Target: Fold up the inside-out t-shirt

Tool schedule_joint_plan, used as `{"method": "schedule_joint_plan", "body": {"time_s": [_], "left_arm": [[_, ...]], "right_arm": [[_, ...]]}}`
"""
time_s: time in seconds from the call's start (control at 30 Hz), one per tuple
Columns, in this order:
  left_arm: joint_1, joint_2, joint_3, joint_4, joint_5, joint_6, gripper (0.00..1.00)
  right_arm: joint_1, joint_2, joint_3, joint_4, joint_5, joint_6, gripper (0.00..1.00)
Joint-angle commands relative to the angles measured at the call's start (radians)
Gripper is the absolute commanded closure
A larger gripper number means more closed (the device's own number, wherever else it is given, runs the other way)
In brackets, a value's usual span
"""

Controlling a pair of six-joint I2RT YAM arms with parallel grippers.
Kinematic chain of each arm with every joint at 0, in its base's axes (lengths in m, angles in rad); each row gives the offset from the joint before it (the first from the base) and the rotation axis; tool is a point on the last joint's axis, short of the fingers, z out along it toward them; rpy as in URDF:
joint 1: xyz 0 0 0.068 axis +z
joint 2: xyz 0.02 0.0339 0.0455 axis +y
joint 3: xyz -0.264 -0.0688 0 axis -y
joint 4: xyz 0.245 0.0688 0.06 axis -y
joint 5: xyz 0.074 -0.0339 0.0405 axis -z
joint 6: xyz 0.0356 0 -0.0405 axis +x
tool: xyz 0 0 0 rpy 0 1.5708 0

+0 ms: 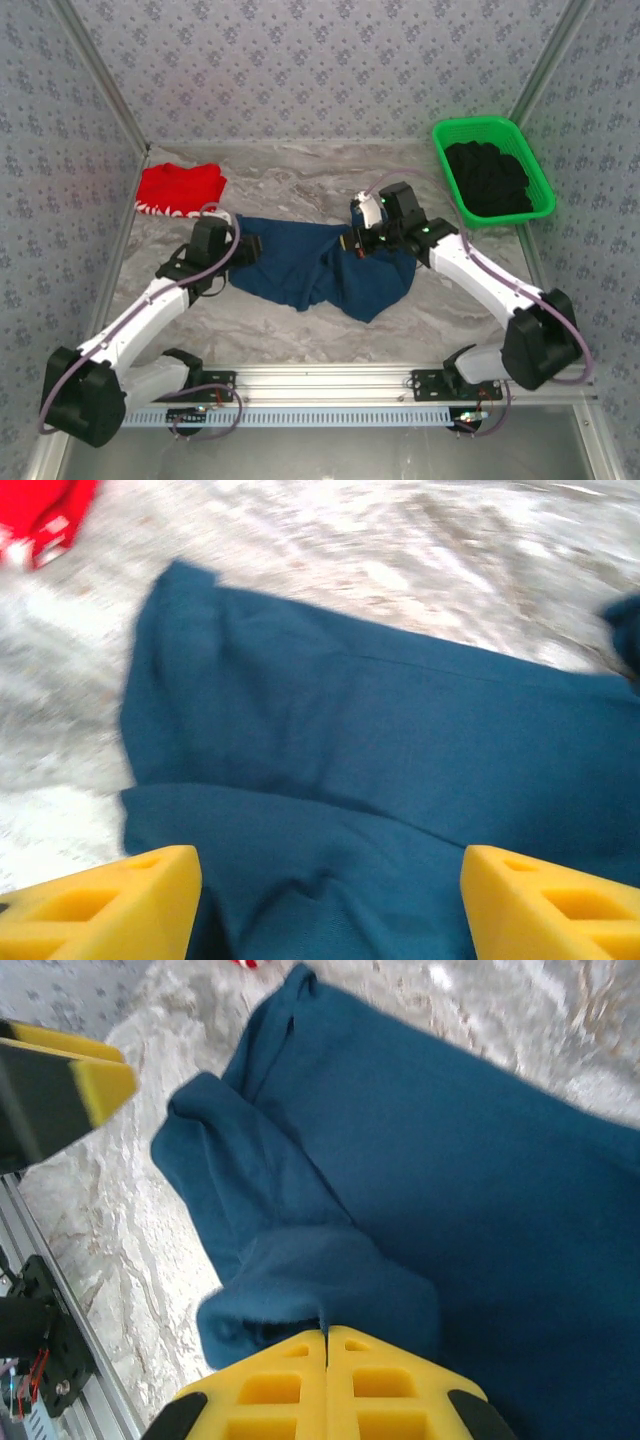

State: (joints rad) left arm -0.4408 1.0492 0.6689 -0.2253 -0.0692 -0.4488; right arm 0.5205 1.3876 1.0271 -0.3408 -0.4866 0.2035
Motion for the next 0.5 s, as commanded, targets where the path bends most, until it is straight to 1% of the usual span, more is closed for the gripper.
{"method": "schedule_joint_plan", "body": {"time_s": [0.0, 0.07, 0.13, 0.23, 0.33, 0.37, 0.4, 0.43, 0.47], "left_arm": [[-0.124, -0.003, 0.008, 0.175, 0.111, 0.058, 0.28], [-0.220, 0.055, 0.016, 0.244, 0.150, 0.071, 0.27], [-0.306, 0.144, 0.052, 0.274, 0.135, 0.104, 0.25], [-0.373, 0.288, 0.128, 0.281, 0.111, 0.128, 0.21], [-0.410, 0.410, 0.191, 0.306, 0.107, 0.151, 0.21], [-0.412, 0.440, 0.211, 0.312, 0.124, 0.151, 0.25], [-0.411, 0.474, 0.232, 0.317, 0.143, 0.152, 0.32], [-0.409, 0.500, 0.253, 0.314, 0.152, 0.150, 0.44], [-0.405, 0.513, 0.264, 0.316, 0.176, 0.152, 0.54]], "right_arm": [[-0.005, 0.032, 0.060, -0.009, -0.043, 0.024, 1.00], [-0.016, 0.037, 0.064, -0.019, -0.044, 0.031, 1.00], [-0.031, 0.033, 0.058, -0.016, -0.058, 0.044, 1.00], [-0.048, 0.022, 0.051, -0.016, -0.066, 0.053, 1.00], [-0.068, 0.003, 0.040, -0.026, -0.067, 0.053, 1.00], [-0.074, -0.002, 0.037, -0.029, -0.068, 0.053, 1.00], [-0.084, -0.008, 0.034, -0.037, -0.065, 0.052, 1.00], [-0.095, -0.014, 0.038, -0.054, -0.049, 0.053, 1.00], [-0.102, -0.017, 0.043, -0.074, -0.011, 0.053, 1.00]]}}
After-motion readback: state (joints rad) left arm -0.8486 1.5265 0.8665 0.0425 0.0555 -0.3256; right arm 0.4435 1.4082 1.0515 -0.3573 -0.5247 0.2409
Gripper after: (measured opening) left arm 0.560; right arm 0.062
